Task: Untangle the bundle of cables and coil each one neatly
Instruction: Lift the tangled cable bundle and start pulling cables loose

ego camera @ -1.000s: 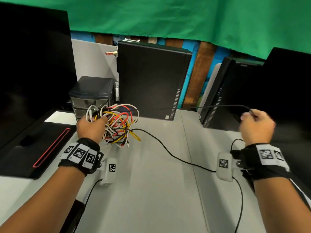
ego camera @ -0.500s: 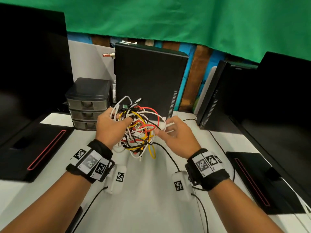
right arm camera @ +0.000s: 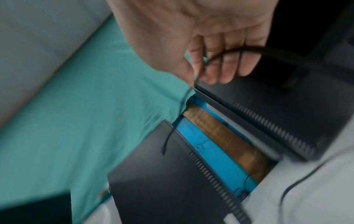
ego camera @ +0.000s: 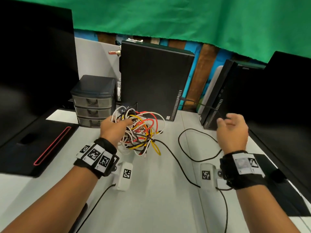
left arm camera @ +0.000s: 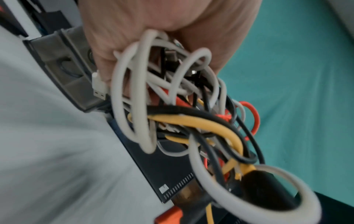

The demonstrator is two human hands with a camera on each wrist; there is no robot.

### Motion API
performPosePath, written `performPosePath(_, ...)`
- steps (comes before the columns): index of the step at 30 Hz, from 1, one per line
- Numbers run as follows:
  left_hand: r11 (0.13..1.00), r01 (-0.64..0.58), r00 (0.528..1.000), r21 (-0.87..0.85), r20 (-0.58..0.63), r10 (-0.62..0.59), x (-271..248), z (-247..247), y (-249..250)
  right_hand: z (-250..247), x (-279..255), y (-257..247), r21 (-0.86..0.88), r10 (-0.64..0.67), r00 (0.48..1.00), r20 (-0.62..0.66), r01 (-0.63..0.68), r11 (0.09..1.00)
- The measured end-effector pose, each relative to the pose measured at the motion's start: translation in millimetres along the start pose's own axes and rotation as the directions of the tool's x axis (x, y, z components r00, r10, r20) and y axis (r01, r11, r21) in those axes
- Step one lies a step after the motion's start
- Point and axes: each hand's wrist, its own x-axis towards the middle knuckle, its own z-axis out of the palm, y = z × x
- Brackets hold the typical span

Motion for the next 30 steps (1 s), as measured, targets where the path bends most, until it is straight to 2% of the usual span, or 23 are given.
performPosePath(2, 0.999, 0.048, 0.999, -0.026, 0.01, -0.047, 0.6, 2.0, -0.1, 2.9, -12.7, 0.8, -0.201, -0.132, 0.989, 0.065, 0.142, 0.969)
performPosePath(3, 0.997, 0.068, 0.998, -0.036, 0.016, -0.067, 1.4, 2.9, 0.3, 7.9, -22.6, -0.9, -0.2, -0.203, 0.969, 0.141, 0.228, 0.953)
performPosePath(4, 0.995, 0.085, 0.996, -0.043, 0.027, -0.084, 2.1, 3.5, 0.5, 13.9, -32.9, -1.8, -0.127, -0.226, 0.936, 0.27, 0.268, 0.955)
performPosePath(5, 0.994, 0.102, 0.994, -0.05, 0.039, -0.1, 2.4, 4.3, 0.2, 20.4, -42.1, -1.3, -0.042, -0.201, 0.88, 0.43, 0.242, 0.969)
performPosePath(6, 0.992, 0.116, 0.992, -0.056, 0.054, -0.113, 2.0, 4.6, -0.6, 25.5, -50.9, -2.7, 0.026, -0.142, 0.806, 0.575, 0.156, 0.987)
performPosePath(7, 0.99, 0.132, 0.989, -0.06, 0.068, -0.128, 1.6, 4.8, -1.4, 29.5, -57.0, -3.1, 0.066, -0.086, 0.736, 0.672, 0.056, 0.996)
performPosePath(8, 0.988, 0.146, 0.987, -0.058, 0.08, -0.142, 0.7, 4.4, -1.5, 31.9, -61.7, -4.1, 0.102, -0.051, 0.687, 0.725, -0.034, 0.994)
performPosePath(9, 0.985, 0.165, 0.983, -0.056, 0.089, -0.159, 0.7, 3.8, -1.9, 32.4, -64.3, -5.4, 0.127, -0.035, 0.67, 0.741, -0.089, 0.988)
performPosePath(10, 0.981, 0.187, 0.978, -0.052, 0.107, -0.181, 1.5, 3.1, -2.4, 31.2, -64.4, -6.7, 0.151, -0.042, 0.682, 0.73, -0.101, 0.983)
performPosePath(12, 0.969, 0.245, 0.953, -0.039, 0.196, -0.233, 1.8, 2.9, -2.7, 27.9, -59.4, -8.0, 0.162, -0.11, 0.736, 0.668, 0.0, 0.987)
performPosePath(14, 0.958, 0.287, 0.913, 0.009, 0.299, -0.277, -1.0, 5.4, -0.9, 24.5, -50.8, -10.1, 0.135, -0.147, 0.741, 0.655, 0.077, 0.988)
performPosePath(18, 0.951, 0.304, 0.858, 0.059, 0.417, -0.301, -9.5, 15.3, -3.4, 23.9, -45.5, -16.6, 0.089, -0.147, 0.694, 0.705, 0.119, 0.989)
performPosePath(23, 0.941, 0.338, 0.849, 0.007, 0.43, -0.308, -20.7, 25.3, -13.9, 22.8, -59.9, -28.5, 0.19, -0.136, 0.61, 0.78, -0.024, 0.981)
performPosePath(25, 0.935, 0.352, 0.852, -0.035, 0.426, -0.304, -23.6, 28.6, -15.8, 22.9, -59.1, -26.6, 0.199, -0.136, 0.635, 0.76, -0.028, 0.98)
performPosePath(26, 0.933, 0.354, 0.859, -0.064, 0.418, -0.297, -24.3, 29.7, -16.0, 22.8, -59.1, -26.0, 0.186, -0.146, 0.69, 0.709, 0.016, 0.982)
performPosePath(28, 0.93, 0.347, 0.88, -0.124, 0.387, -0.276, -26.7, 32.3, -15.2, 21.9, -64.4, -25.0, 0.11, -0.228, 0.859, 0.458, 0.2, 0.974)
performPosePath(29, 0.929, 0.339, 0.887, -0.147, 0.379, -0.264, -27.5, 34.0, -15.0, 19.6, -69.7, -26.7, 0.078, -0.294, 0.897, 0.33, 0.284, 0.956)
performPosePath(30, 0.929, 0.334, 0.891, -0.161, 0.377, -0.255, -29.4, 35.1, -14.8, 18.5, -76.3, -29.2, 0.063, -0.339, 0.9, 0.272, 0.335, 0.94)
